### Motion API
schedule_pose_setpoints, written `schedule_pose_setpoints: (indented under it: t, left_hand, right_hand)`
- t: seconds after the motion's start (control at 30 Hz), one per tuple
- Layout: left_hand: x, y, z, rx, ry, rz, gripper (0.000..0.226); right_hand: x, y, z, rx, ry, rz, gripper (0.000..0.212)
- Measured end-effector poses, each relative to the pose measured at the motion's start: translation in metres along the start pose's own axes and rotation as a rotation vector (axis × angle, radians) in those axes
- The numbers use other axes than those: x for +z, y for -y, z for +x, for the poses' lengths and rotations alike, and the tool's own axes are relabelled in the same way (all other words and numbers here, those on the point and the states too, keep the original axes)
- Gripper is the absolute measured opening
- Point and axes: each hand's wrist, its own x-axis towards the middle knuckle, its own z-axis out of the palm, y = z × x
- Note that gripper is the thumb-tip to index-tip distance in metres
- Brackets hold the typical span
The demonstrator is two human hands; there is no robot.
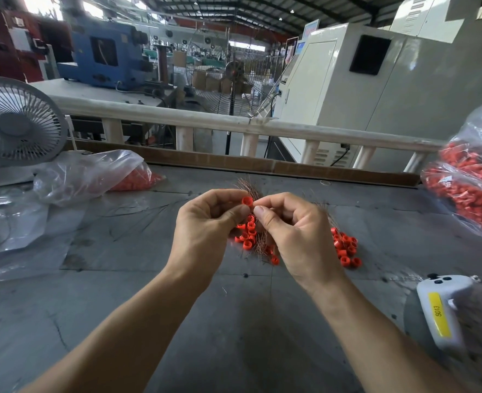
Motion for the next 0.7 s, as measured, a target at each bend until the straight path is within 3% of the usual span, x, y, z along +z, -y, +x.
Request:
schedule_pose_setpoints:
  t: [0.7]
  left_hand:
    - [-0.0007, -0.0011, -0.0006, 0.003, 0.031, 0.038, 0.019]
  right_hand:
    - [-0.0038, -0.0011, 0.0026, 0.054, 0.021, 0.003, 0.011]
